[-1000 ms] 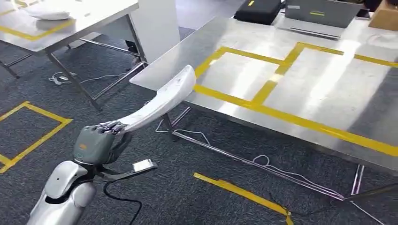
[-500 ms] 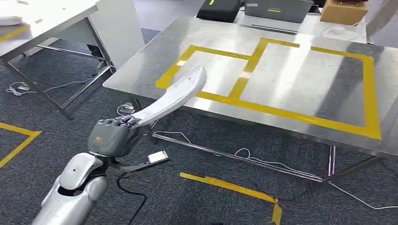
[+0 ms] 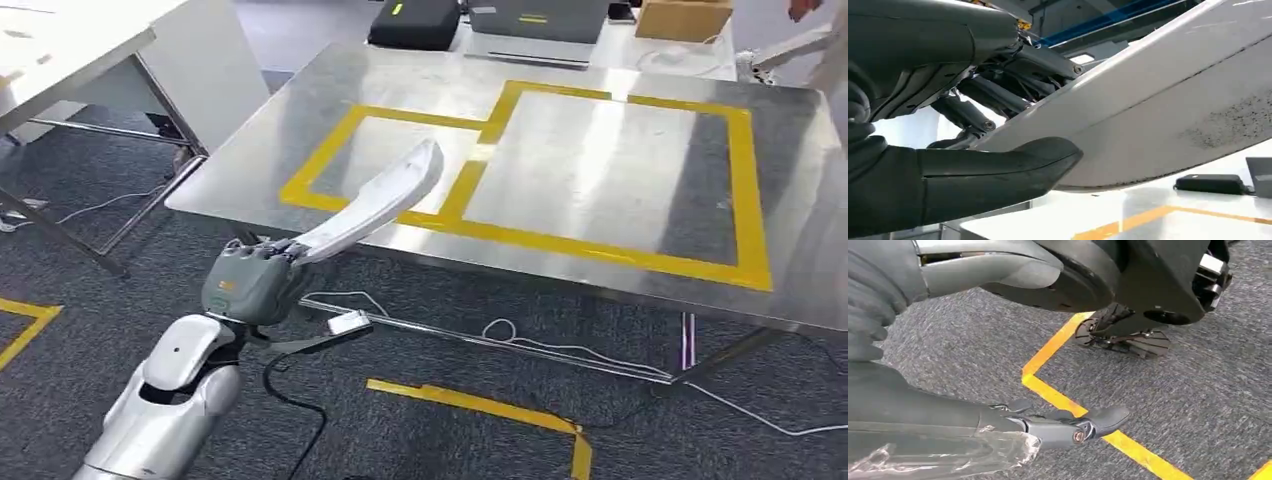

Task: Take the parts from the cabinet and place them on the table.

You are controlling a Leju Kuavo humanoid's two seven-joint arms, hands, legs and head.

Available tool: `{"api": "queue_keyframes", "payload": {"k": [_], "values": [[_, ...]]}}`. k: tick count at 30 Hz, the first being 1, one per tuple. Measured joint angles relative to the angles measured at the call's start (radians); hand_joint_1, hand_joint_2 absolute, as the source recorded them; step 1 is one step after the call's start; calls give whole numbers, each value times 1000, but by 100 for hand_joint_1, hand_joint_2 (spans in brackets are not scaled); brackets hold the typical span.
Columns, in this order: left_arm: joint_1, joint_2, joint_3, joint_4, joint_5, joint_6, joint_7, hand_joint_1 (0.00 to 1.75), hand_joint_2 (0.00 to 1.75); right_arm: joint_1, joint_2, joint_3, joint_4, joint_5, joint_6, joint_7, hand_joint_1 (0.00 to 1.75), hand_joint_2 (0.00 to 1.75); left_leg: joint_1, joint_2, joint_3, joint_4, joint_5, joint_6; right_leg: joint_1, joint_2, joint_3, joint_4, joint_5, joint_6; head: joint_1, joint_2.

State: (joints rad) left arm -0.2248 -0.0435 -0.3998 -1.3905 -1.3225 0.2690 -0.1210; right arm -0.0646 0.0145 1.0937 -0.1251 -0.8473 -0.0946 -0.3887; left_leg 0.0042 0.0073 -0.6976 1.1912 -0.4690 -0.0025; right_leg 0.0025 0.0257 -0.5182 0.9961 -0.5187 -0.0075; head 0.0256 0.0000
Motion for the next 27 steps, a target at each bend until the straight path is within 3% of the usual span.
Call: {"api": "queue_keyframes", "payload": {"k": [1, 2, 3, 4, 6, 8, 10, 11, 12, 13, 14, 15, 17, 18, 19, 20, 22, 24, 25, 27], "values": [[-2, 0, 0, 3, -5, -1, 7, 175, 175, 0, 1, 1, 0, 0, 0, 0, 0, 175, -3, -2, 32, -87, 58, 11, 2, 3, 14, -1, -10, 1, 0, 0], [-6, 0, 1, 7, -10, -2, 16, 175, 175, 2, 6, 2, -1, 0, 1, 0, 0, 175, -9, -7, 55, -126, 66, 27, -4, 5, 7, -4, -18, 2, 5, 0], [-9, -1, 1, 11, -13, -4, 26, 175, 175, -3, 8, 4, -1, 0, 1, 1, 0, 175, -14, -8, 63, -149, 55, 32, 3, 8, 20, -1, -25, 12, 11, 0], [-14, -2, 2, 13, -20, -7, 37, 175, 175, -3, 9, 6, -2, 1, 2, 2, 0, 175, -20, -7, 76, -178, 30, 34, -5, 6, 13, -4, -25, 20, 5, 0], [-15, -8, 2, 19, -31, -10, 59, 175, 175, 1, 12, 10, -4, 3, 2, 3, 0, 175, -22, -7, 83, -190, 25, 40, -8, 1, 24, -3, -18, 31, 4, 0], [-19, -13, 6, 24, -41, -13, 74, 175, 175, -2, 11, 13, -5, 4, 1, 5, 0, 175, -10, -9, 119, -204, 18, 44, -6, -8, -3, 55, -21, 40, 7, -1], [-27, -19, 6, 30, -50, -18, 83, 175, 175, -6, 11, 17, -5, 6, 1, 6, 0, 175, -9, -9, 134, -204, 2, 46, -10, -15, -98, 199, -37, 49, 10, 0], [-26, -21, 6, 35, -55, -20, 89, 175, 175, -5, 11, 18, -5, 6, 2, 4, 0, 175, -9, -9, 144, -204, -8, 45, -13, -15, -152, 264, -68, 53, 8, 0], [-26, -22, 6, 41, -60, -20, 94, 175, 175, -7, 11, 18, -6, 6, 2, -1, 0, 175, -8, -8, 157, -204, -20, 43, -13, -15, -193, 301, -98, 57, 9, 0], [-26, -23, 6, 48, -63, -21, 97, 175, 175, -10, 11, 18, -6, 7, 4, -2, 0, 175, -7, -7, 172, -204, -31, 41, -13, -17, -209, 299, -102, 60, 10, 0], [-26, -23, 6, 54, -64, -21, 99, 175, 175, -11, 11, 20, -6, 8, 4, -3, 0, 175, -4, -7, 191, -204, -44, 38, -13, -19, -206, 264, -83, 63, 8, 0], [-26, -25, 6, 59, -66, -21, 102, 175, 175, -11, 11, 23, -6, 8, 3, -3, 0, 175, -1, -7, 210, -204, -58, 34, -15, -20, -189, 203, -44, 67, 10, 0], [-26, -29, 7, 67, -69, -21, 106, 175, 175, -6, 11, 26, -6, 10, 3, 0, 0, 175, 3, -7, 242, -205, -89, 22, -21, -32, -143, 45, 93, 76, 11, 0], [-28, -29, 10, 73, -69, -20, 106, 175, 175, -7, 15, 27, -6, 10, 3, 0, 0, 175, 1, -7, 256, -203, -98, 15, -12, -38, -156, 49, 100, 70, 13, 0], [-33, -29, 13, 75, -69, -21, 106, 175, 175, -10, 15, 29, -7, 10, 3, 1, 0, 175, -2, -8, 246, -204, -104, 8, -8, -39, -135, 38, 79, 44, 13, 0], [-35, -30, 13, 78, -70, -21, 106, 175, 175, -9, 15, 31, -7, 9, 3, 1, 0, 175, -3, -5, 245, -206, -108, 6, -8, -35, -144, 38, 91, 34, 11, 0], [-38, -30, 16, 84, -70, -21, 106, 175, 175, -9, 16, 33, -8, 10, 3, 1, 0, 175, -1, -6, 236, -174, -94, -3, -10, -27, -133, 38, 76, 19, 10, 0], [-41, -30, 18, 88, -70, -21, 106, 175, 175, -8, 17, 34, -10, 10, 2, 1, 0, 175, 0, -6, 161, -33, -63, -9, -10, -23, -109, 32, 60, 9, 6, 0], [-42, -29, 19, 92, -70, -21, 106, 175, 175, -7, 17, 34, -10, 10, 2, 2, 0, 175, 0, -6, 109, 38, -74, -11, -9, -22, -97, 31, 50, 5, 6, 0], [-38, -27, 20, 98, -70, -21, 107, 175, 175, -5, 17, 35, -10, 10, 1, 2, 0, 175, 0, -6, 22, 117, -157, -11, -6, -17, -70, 30, 26, -1, 6, 0]]}}
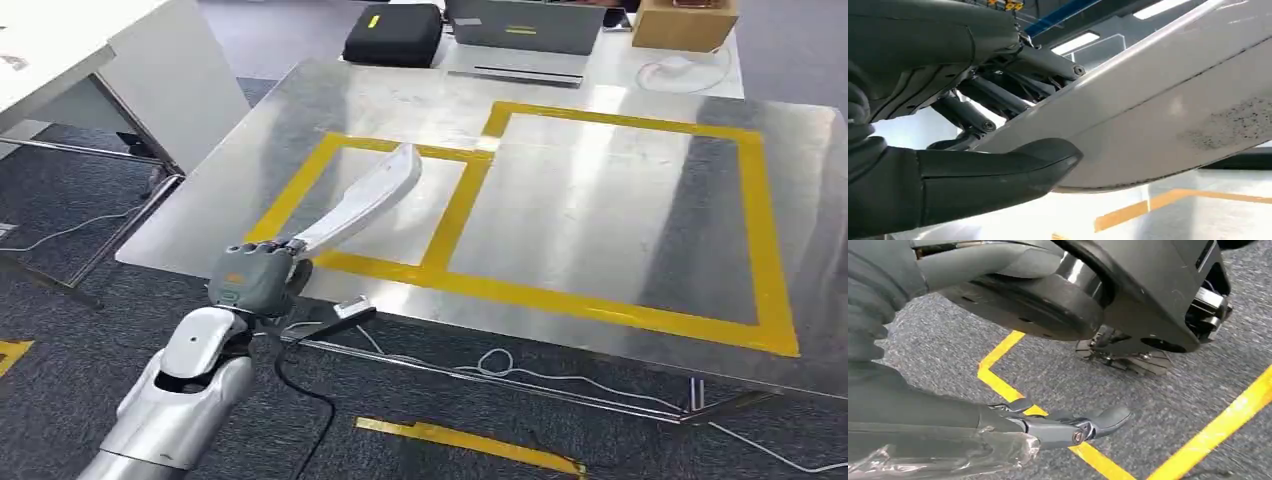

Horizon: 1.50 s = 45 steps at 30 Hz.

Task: Take the parts from the cabinet and place them on the table.

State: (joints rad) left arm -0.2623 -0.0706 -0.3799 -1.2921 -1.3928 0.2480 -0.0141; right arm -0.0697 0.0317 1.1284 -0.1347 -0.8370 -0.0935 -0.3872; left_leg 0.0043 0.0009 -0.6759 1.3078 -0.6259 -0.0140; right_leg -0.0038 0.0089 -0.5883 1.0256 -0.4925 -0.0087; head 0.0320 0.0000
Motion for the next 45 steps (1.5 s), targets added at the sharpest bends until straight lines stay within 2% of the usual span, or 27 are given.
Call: {"api": "queue_keyframes", "payload": {"k": [1, 2, 3, 5, 6, 7, 8, 10, 12, 14, 15, 16, 17, 18, 19, 20, 21, 22, 23, 24, 25, 26, 30, 31, 33, 41, 45], "values": [[1, 1, 1, 3, 0, 0, 0, 175, 175, 1, 0, 0, 0, 0, 0, 0, 0, 175, 0, 0, -26, 1, -31, 3, 2, 4, 17, 0, -12, -1, -1, 0], [1, 1, 2, 6, 0, 0, 0, 175, 175, 2, 0, 1, 0, 0, 0, 1, 0, 175, 0, 0, -40, -12, -36, 6, 5, 6, 35, 0, -25, -1, 0, 0], [1, 1, 3, 8, 0, 0, 2, 175, 175, 2, 0, 1, 0, 0, -1, 1, 0, 175, -2, 0, -40, -50, -13, 12, 7, 9, 54, -1, -38, -1, 0, 0], [-1, 1, 7, 11, -5, -2, 6, 175, 175, 3, 0, 3, 0, 0, -1, 4, 0, 175, -9, -1, -22, -175, 123, 32, 13, 11, 92, -2, -66, 1, 0, 0], [-1, 1, 9, 15, -11, -4, 9, 175, 175, 6, 2, 5, 0, 0, -1, 5, 0, 175, -19, -2, -23, -236, 225, 46, 14, 13, 101, 0, -78, 4, 3, 0], [-3, 2, 10, 21, -12, -10, 15, 175, 175, 3, 3, 5, 0, -1, -2, 6, 0, 175, -26, -15, -24, -240, 204, 50, 15, 19, 106, 2, -93, 12, 1, 0], [-3, 0, 11, 22, -15, -13, 16, 175, 175, 2, 3, 6, 0, 0, -1, 7, 0, 175, -28, -16, -15, -245, 209, 48, 14, 18, 105, -3, -109, 14, 5, 0], [-15, -6, 13, 28, -23, -16, 23, 175, 175, 3, 4, 6, -2, 0, -1, 7, 0, 175, -28, -15, 4, -256, 200, 56, 12, 16, 137, 5, -101, 26, 4, 0], [-25, -11, 13, 31, -32, -19, 25, 175, 175, -1, 4, 6, -2, 0, -1, 6, 0, 175, -21, -14, 37, -269, 197, 62, 12, 5, 117, 46, -115, 32, 7, 0], [-33, -14, 13, 43, -39, -25, 31, 175, 175, -4, 4, 7, -3, 0, -1, 6, 0, 175, -19, -13, 47, -269, 185, 68, 8, 1, 22, 192, -148, 42, 6, 0], [-33, -16, 13, 52, -44, -28, 32, 175, 175, -3, 4, 8, -3, 0, -1, 8, 0, 175, -19, -13, 53, -269, 176, 68, 4, 1, -29, 254, -188, 47, 6, 0], [-33, -17, 13, 62, -53, -32, 35, 175, 175, -1, 4, 8, -3, -1, 0, 7, 0, 175, -19, -14, 60, -269, 167, 68, 3, 1, -71, 289, -221, 51, 6, 0], [-33, -18, 13, 74, -60, -35, 37, 175, 175, -2, 4, 8, -3, 0, 0, 6, 0, 175, -19, -15, 72, -269, 157, 67, 3, 0, -91, 280, -222, 53, 7, 0], [-35, -19, 13, 89, -77, -41, 46, 175, 175, -6, 4, 10, -3, -1, -6, 17, 0, 175, -19, -15, 86, -269, 146, 66, 3, 0, -94, 243, -192, 52, 6, 0], [-41, -22, 13, 105, -91, -48, 60, 175, 175, -12, 8, 11, -4, -4, -20, 35, 0, 175, -18, -15, 103, -269, 135, 63, 3, -1, -85, 184, -137, 51, 7, 0], [-53, -26, 13, 126, -109, -55, 77, 175, 175, -18, 19, 12, -5, -7, -44, 67, 0, 175, -16, -15, 121, -269, 121, 59, 3, -2, -70, 100, -49, 51, 7, 0], [-67, -30, 13, 149, -121, -61, 90, 175, 175, -21, 29, 13, -6, -8, -65, 91, 0, 175, -17, -14, 120, -271, 112, 54, 3, -5, -67, 34, 40, 49, 8, 0], [-83, -32, 12, 174, -129, -65, 98, 175, 175, -28, 38, 14, -6, -9, -76, 105, 0, 175, -17, -15, 132, -264, 108, 48, 7, -7, -77, 35, 17, 42, 7, 0], [-99, -32, 13, 199, -138, -71, 105, 175, 175, -35, 47, 15, -8, -9, -80, 113, 0, 175, -20, -17, 125, -267, 104, 43, 11, -7, -64, 30, 27, 26, 8, 0], [-103, -32, 13, 213, -141, -70, 106, 175, 175, -35, 52, 16, -10, -7, -77, 109, 0, 175, -20, -16, 126, -272, 103, 41, 11, -6, -63, 25, 42, 20, 7, 0], [-104, -32, 13, 229, -144, -66, 106, 0, 175, -33, 53, 17, -11, -5, -67, 95, 0, 0, -22, -16, 128, -268, 99, 48, 5, -5, -63, 20, 49, 28, 7, 0], [-104, -32, 13, 243, -145, -61, 107, 0, 175, -30, 48, 20, -11, 0, -45, 72, 0, 0, -23, -16, 127, -271, 104, 59, 5, -2, -63, 20, 49, 29, 7, 0], [-104, -30, 13, 273, -146, -48, 107, 0, 175, -9, 33, 24, -11, 1, -6, 27, 0, 0, -24, -15, 129, -274, 107, 57, 5, 4, -62, 19, 41, 24, 6, 0], [-103, -30, 13, 277, -146, -43, 103, 0, 0, -7, 32, 25, -11, 1, -2, 24, 0, 0, -24, -15, 130, -275, 107, 57, 5, 4, -62, 19, 40, 22, 6, 0], [-101, -29, 13, 278, -142, -36, 87, 0, 0, -4, 30, 27, -11, 0, 4, 21, 0, 0, -24, -15, 136, -287, 99, 65, 8, 4, -62, 19, 37, 17, 6, 0], [-34, -26, 15, 195, -91, -11, 50, 0, 0, 3, 29, 29, -11, -21, -4, 21, 0, 0, -21, -15, 139, -293, 101, 35, 9, 3, -59, 19, 38, 12, 7, 0], [33, -16, 21, 78, -27, 12, 18, 0, 0, 8, 29, 29, -11, -37, -9, 21, 0, 0, -22, -15, 140, -293, 101, 34, 8, 3, -56, 19, 39, 12, 7, 0]]}}
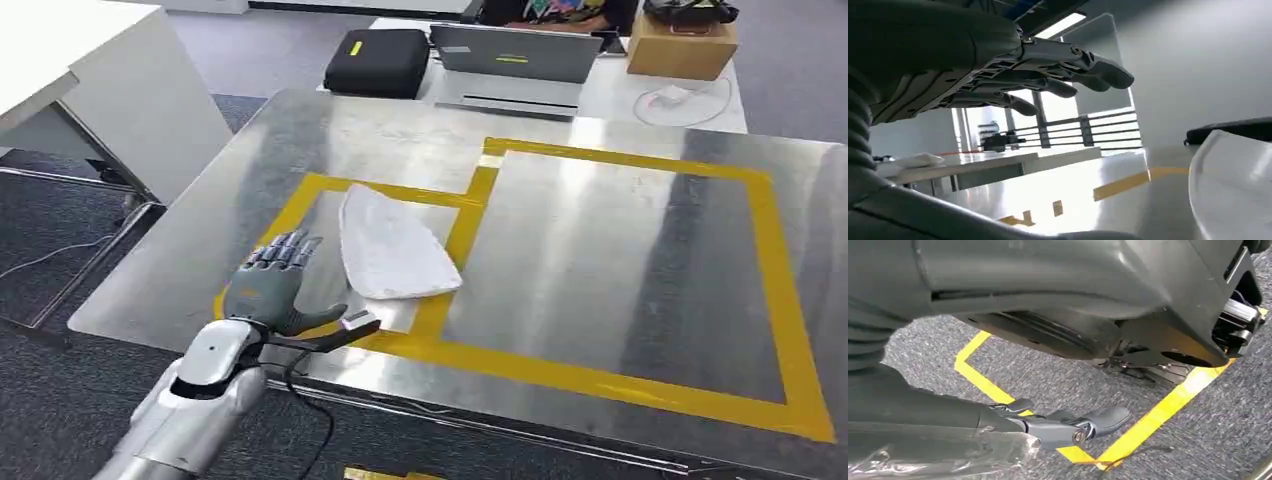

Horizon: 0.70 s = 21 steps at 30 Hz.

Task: Take the parts from the cabinet and place them on the table.

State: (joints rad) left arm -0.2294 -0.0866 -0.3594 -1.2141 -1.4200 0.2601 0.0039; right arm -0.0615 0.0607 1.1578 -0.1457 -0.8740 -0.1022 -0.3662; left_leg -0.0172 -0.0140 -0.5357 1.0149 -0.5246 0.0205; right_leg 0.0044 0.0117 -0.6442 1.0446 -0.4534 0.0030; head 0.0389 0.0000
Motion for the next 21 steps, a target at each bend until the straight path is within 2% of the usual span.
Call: {"api": "queue_keyframes", "payload": {"k": [5, 6, 9, 10, 11, 12, 13, 15, 16, 17, 18, 19, 20, 21], "values": [[125, 37, 37, -201, 144, 42, -76, 0, 0, 10, 2, -5, 0, -27, -15, 0, 0, 0, -1, 1, 3, 0, -1, 1, -1, 0, 3, -2, 1, 1, 0, 0], [153, 46, 52, -241, 173, 51, -94, 0, 0, 12, 5, -7, 0, -32, -18, 0, 0, 0, -6, 1, 2, 8, -3, 7, -5, -1, 4, -6, 4, 8, 0, 0], [228, 66, 98, -331, 254, 85, -140, 0, 0, 14, 11, -9, 1, -42, -24, 2, 0, 0, -6, 2, 2, 7, -2, 14, -6, 0, 6, -8, 7, 13, 0, 0], [255, 75, 123, -365, 294, 103, -164, 0, 0, 14, 14, -10, 2, -43, -25, 7, 0, 0, -7, 2, 3, 3, 2, 19, -6, 0, 9, -15, 11, 17, -1, 0], [282, 79, 149, -391, 334, 122, -188, 0, 0, 15, 17, -10, 2, -43, -27, 12, 0, 0, 1, 4, 11, -22, 17, 22, 0, 2, 13, -18, 13, 23, 0, 0], [306, 79, 173, -405, 366, 134, -212, 0, 0, 15, 16, -10, 2, -43, -30, 15, 0, 0, 6, 10, 23, -35, 26, 20, -1, -3, 3, -8, -3, 25, 1, 0], [329, 82, 210, -423, 409, 143, -244, 0, 0, 15, 17, -9, 2, -44, -32, 18, 0, 0, 8, 11, 24, -40, 30, 25, -2, -3, -13, 32, -37, 30, 3, 0], [369, 85, 268, -440, 452, 145, -288, 0, 0, 16, 17, -9, 3, -45, -35, 22, 0, 0, 8, 12, 22, -39, 32, 24, -11, -5, -74, 187, -116, 38, 2, 0], [386, 85, 290, -444, 476, 145, -304, 0, 0, 17, 17, -9, 3, -48, -37, 22, 0, 0, 8, 13, 20, -38, 33, 22, -14, -5, -100, 255, -144, 42, 1, 0], [401, 85, 314, -445, 522, 142, -331, 0, 0, 18, 17, -9, 3, -53, -39, 21, 0, 0, 8, 13, 19, -37, 34, 20, -16, -6, -104, 277, -144, 45, 3, 0], [414, 85, 345, -445, 567, 137, -356, 0, 0, 18, 17, -10, 3, -56, -40, 19, 0, 0, 10, 13, 19, -36, 35, 18, -17, -7, -85, 253, -124, 48, 3, 0], [427, 84, 377, -445, 636, 121, -400, 0, 0, 18, 17, -10, 5, -61, -40, 19, 0, 0, 12, 13, 19, -34, 35, 15, -19, -8, -43, 185, -89, 49, 3, 0], [436, 78, 417, -443, 688, 103, -443, 0, 0, 18, 17, -10, 6, -63, -40, 18, 0, 0, 16, 13, 19, -31, 33, 10, -22, -8, 15, 89, -49, 51, 2, 0], [443, 72, 451, -441, 723, 87, -479, 0, 0, 17, 17, -10, 6, -65, -40, 18, 0, 0, 17, 13, 18, -24, 29, 4, -26, -7, 63, 2, -31, 55, 3, 0]]}}
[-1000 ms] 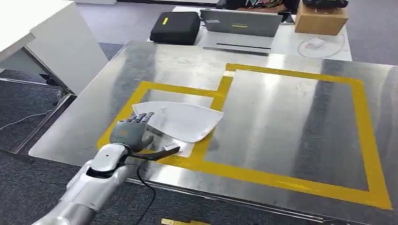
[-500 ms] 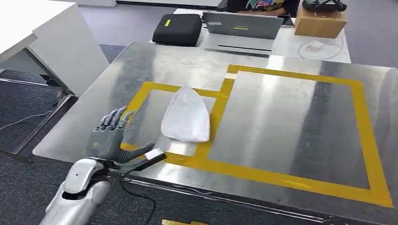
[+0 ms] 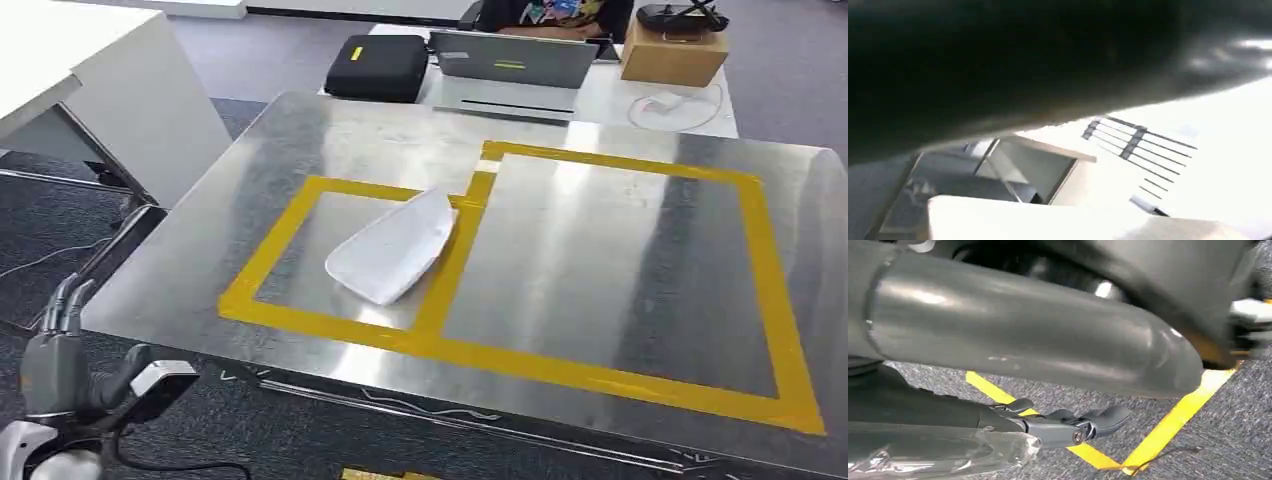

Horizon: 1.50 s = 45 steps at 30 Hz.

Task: Take the parts from the cabinet and place them on the table.

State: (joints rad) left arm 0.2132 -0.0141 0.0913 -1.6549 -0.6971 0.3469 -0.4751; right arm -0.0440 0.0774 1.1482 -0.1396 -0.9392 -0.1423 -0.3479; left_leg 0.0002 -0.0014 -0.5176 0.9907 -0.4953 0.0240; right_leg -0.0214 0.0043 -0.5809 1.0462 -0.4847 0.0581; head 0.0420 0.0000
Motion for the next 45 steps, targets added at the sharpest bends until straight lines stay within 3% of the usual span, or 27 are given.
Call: {"api": "queue_keyframes", "payload": {"k": [1, 2, 6, 7, 10, 11, 13, 15, 16, 17, 21, 22, 24, 26, 27, 29, 30, 32, 33, 35, 36, 37, 38, 40, 41, 43, 45], "values": [[6, -4, 38, 2, 25, -11, -30, 0, 0, -2, 3, 0, 0, -1, 0, 0, 0, 0, -6, -1, -7, 5, -2, -11, 6, 7, 21, -20, -23, -3, 2, 0], [10, -6, 66, 4, 33, -18, -45, 0, 0, -3, 4, 0, 0, -3, 0, 0, 0, 0, -7, -2, -14, 17, -1, -14, 5, 8, 16, -23, -13, -20, -3, 0], [20, -27, 153, 15, 59, -42, -83, 0, 0, 1, 5, 0, 1, -6, 0, 3, 0, 0, 1, -3, -24, 26, -9, -32, 7, 4, 2, -21, 2, -48, -3, 0], [20, -34, 174, 20, 68, -52, -99, 0, 0, 1, 5, 0, 1, -8, 0, 4, 0, 0, 1, -2, -34, 47, -39, -36, 8, 4, -3, -21, 6, -55, -7, 0], [6, -61, 264, 60, 123, -106, -170, 0, 0, 3, 6, 0, 2, -23, 1, -3, 0, 0, 2, -2, -118, 273, -181, -41, 13, 0, -37, -21, 28, -68, -11, 0], [-1, -74, 294, 78, 144, -123, -189, 0, 0, 5, 6, 0, 3, -31, 5, -10, 0, 0, 2, -2, -127, 315, -199, -38, 16, -2, -49, -21, 37, -68, -11, 0], [-18, -95, 351, 111, 171, -129, -208, 0, 0, 7, 6, -3, 5, -43, 14, -26, 0, 0, 1, -2, -77, 261, -165, -30, 19, -4, -71, -20, 55, -68, -10, 0], [-46, -106, 399, 146, 194, -115, -214, 0, 0, 7, 6, -7, 5, -51, 21, -33, 0, 0, -2, -1, 41, 83, -96, -24, 19, -4, -87, -20, 74, -66, -11, 0], [-60, -109, 430, 165, 207, -104, -217, 0, 0, 5, 6, -8, 5, -52, 24, -36, 0, 0, -4, -1, 101, -6, -86, -19, 19, -5, -91, -20, 84, -63, -11, 0], [-76, -111, 450, 187, 220, -91, -220, 0, 0, 5, 6, -9, 5, -55, 26, -39, 0, 0, -9, -1, 97, -25, -89, -21, 22, -6, -96, -20, 94, -54, -11, 0], [-87, -119, 503, 248, 238, -67, -223, 0, 0, 9, 6, -13, 8, -59, 33, -41, 0, 0, -14, 1, 75, -37, -41, 2, 15, -8, -94, -45, 137, -27, -10, 0], [-96, -122, 509, 258, 241, -60, -223, 0, 0, 10, 6, -14, 10, -61, 33, -41, 0, 0, -12, 5, 63, -36, -26, 8, 12, -4, -106, -28, 97, -27, -8, 0], [-115, -123, 530, 308, 275, -52, -222, 0, 0, 10, 6, -15, 11, -68, 33, -42, 0, 0, -14, 4, 32, -36, -1, 18, 13, -3, -142, 96, -45, -25, -5, 0], [-134, -119, 563, 382, 305, -31, -216, 0, 0, 10, 6, -16, 12, -74, 31, -42, 0, 0, -16, 7, 0, -34, 23, 18, 12, -3, -162, 240, -117, -21, -7, 0], [-146, -112, 583, 441, 323, -11, -217, 0, 0, 11, 6, -16, 13, -78, 31, -42, 0, 0, -17, 8, -18, -33, 36, 17, 12, -3, -154, 272, -105, -21, -7, 0], [-153, -96, 599, 534, 343, 21, -219, 0, 0, 11, 6, -16, 14, -82, 27, -42, 0, 0, -17, 10, -53, -31, 60, 13, 12, -4, -84, 219, -41, -22, -7, 0], [-154, -87, 606, 569, 346, 28, -220, 0, 0, 10, 6, -17, 15, -84, 27, -42, 0, 0, -17, 10, -72, -29, 72, 9, 12, -4, -14, 135, -22, -24, -6, 0], [-162, -77, 614, 620, 361, 33, -223, 0, 0, 7, 6, -18, 16, -85, 24, -42, 0, 0, -22, 9, -89, -19, 88, 1, 17, -4, 163, -73, -66, -33, -5, 0], [-167, -69, 616, 650, 371, 39, -223, 0, 0, 2, 6, -19, 16, -86, 24, -40, 0, 0, -22, 10, -94, -16, 100, -5, 16, -5, 170, -114, -84, -35, -10, 0], [-186, -47, 625, 743, 377, 48, -223, 0, 0, 3, 7, -18, 18, -87, 24, -38, 0, 0, -17, 10, -94, -18, 117, -12, 22, -4, 153, -105, -75, -39, -11, 0], [-194, -35, 635, 797, 379, 47, -223, 0, 0, 5, 9, -18, 18, -87, 24, -35, 0, 0, -19, 8, -95, -18, 123, -19, 17, -6, 147, -109, -64, -50, -9, 0], [-197, -24, 647, 854, 385, 34, -220, 0, 0, 4, 10, -18, 18, -88, 24, -34, 0, 0, -14, 5, -101, -5, 95, -26, 14, -12, 140, -111, -53, -62, -8, 0], [-203, -8, 661, 916, 390, 23, -209, 0, 0, 4, 10, -18, 18, -92, 22, -32, 0, 0, -11, 5, -115, 36, 33, -33, 14, -12, 127, -111, -42, -73, -14, 0], [-212, 14, 688, 1054, 367, 12, -121, 0, 0, 5, 11, -18, 18, -97, 22, -26, 0, 0, -3, 4, -149, 182, -90, -44, 15, -11, 99, -110, -19, -74, -20, 0], [-212, 18, 690, 1109, 347, 12, -60, 0, 0, 5, 11, -18, 18, -97, 22, -22, 0, 0, 0, 4, -157, 245, -120, -47, 15, -13, 85, -109, -8, -73, -21, 0], [-211, 22, 690, 1206, 322, 12, 5, 0, 0, 5, 11, -18, 18, -99, 21, -16, 0, 0, 8, 4, -141, 288, -89, -53, 15, -16, 60, -101, 13, -68, -24, 0], [-213, 24, 691, 1260, 314, 15, 13, 0, 0, 5, 13, -18, 18, -100, 21, -15, 0, 0, 17, 5, -67, 201, -12, -58, 13, -21, 20, -83, 29, -60, -23, 0]]}}
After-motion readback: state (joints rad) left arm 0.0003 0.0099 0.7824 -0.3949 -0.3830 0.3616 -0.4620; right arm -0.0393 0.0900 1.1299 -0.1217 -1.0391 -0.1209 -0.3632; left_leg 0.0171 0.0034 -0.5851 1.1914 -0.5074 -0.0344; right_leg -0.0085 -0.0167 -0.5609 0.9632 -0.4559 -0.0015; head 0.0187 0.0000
